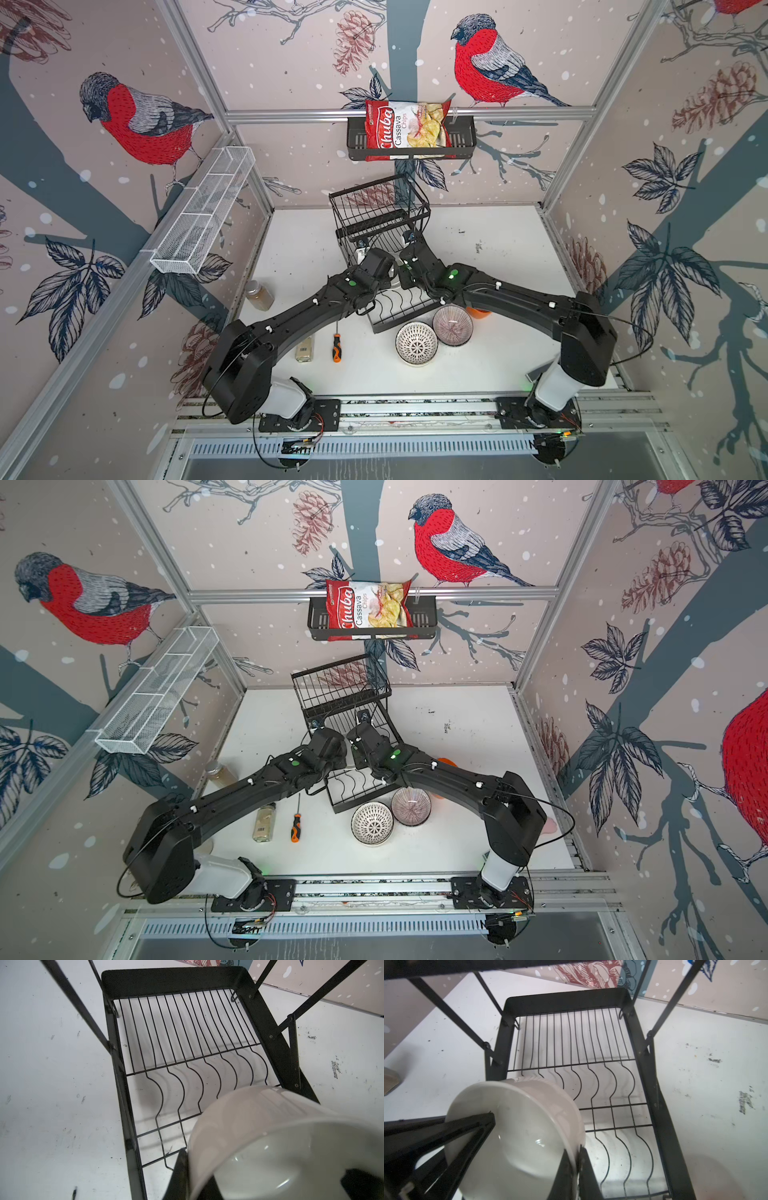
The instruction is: Load the bowls into the dish rack
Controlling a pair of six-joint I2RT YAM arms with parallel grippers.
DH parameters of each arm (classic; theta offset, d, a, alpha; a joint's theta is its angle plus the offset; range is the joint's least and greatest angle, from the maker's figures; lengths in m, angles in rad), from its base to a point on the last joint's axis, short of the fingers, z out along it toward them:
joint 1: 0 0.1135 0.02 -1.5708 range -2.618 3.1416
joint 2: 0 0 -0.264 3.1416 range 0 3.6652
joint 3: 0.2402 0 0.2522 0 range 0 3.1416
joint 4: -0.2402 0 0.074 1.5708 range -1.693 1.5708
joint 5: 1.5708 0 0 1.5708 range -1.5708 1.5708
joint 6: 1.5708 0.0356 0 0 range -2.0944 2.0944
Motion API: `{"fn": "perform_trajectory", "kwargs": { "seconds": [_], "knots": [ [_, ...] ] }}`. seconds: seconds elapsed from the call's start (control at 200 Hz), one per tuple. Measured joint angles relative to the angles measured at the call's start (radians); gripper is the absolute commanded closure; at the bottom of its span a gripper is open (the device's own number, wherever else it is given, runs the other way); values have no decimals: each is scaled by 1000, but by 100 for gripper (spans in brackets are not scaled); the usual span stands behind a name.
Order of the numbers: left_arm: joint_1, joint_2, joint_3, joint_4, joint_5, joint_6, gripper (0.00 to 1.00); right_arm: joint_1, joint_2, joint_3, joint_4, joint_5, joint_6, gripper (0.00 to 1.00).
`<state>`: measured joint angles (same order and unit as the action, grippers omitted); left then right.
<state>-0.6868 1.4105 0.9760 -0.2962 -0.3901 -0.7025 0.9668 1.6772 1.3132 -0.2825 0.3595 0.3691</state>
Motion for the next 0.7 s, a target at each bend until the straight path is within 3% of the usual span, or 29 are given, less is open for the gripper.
{"fn": "perform_trajectory", "kwargs": {
  "seconds": [0.185, 0.32, 0.515, 0.7],
  "knots": [
    [29, -63, -64, 78, 35, 23, 100, -28, -37, -1, 6, -113, -37, 84],
    [51, -97, -97, 135, 89, 34, 100, -69, -78, -18, 34, -220, -60, 64],
    [93, -132, -144, 182, 168, 109, 100, -131, -147, -55, 66, -307, -129, 28],
    [136, -169, -207, 216, 245, 172, 100, -211, -206, -101, 113, -433, -161, 8]
  ]
}}
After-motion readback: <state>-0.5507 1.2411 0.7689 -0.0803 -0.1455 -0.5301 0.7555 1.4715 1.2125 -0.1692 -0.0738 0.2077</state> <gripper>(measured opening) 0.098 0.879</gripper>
